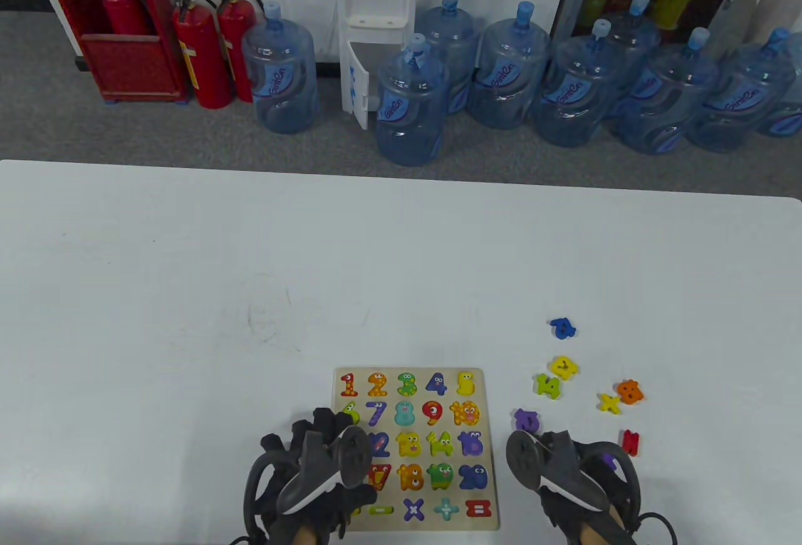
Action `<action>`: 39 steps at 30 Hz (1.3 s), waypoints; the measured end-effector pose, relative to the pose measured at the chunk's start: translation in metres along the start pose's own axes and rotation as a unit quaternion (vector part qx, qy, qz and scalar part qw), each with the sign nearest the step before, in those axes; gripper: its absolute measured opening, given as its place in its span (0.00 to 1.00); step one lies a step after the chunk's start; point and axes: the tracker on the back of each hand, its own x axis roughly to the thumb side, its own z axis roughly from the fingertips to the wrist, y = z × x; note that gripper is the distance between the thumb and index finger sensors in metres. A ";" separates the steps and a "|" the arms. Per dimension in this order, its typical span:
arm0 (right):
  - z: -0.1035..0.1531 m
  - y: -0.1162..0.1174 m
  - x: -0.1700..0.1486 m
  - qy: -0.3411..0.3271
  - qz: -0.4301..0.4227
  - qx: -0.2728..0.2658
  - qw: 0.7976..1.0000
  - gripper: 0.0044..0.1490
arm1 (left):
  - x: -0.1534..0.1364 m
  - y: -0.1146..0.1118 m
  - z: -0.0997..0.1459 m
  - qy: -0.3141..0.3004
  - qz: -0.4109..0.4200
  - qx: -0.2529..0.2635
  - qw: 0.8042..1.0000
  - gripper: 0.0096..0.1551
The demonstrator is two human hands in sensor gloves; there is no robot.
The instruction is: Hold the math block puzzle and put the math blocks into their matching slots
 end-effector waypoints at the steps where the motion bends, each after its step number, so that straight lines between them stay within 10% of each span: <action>1: -0.001 0.001 0.000 0.009 0.014 -0.008 1.000 0.44 | -0.001 0.000 0.000 0.000 0.002 -0.002 1.000 0.62; 16: 0.004 0.000 -0.009 -0.015 -0.054 0.008 0.998 0.49 | -0.003 -0.002 0.000 0.004 0.015 -0.003 1.000 0.63; 39: 0.015 -0.024 0.020 -0.084 -0.054 -0.123 0.987 0.41 | -0.002 -0.001 -0.001 -0.011 0.024 -0.007 1.000 0.63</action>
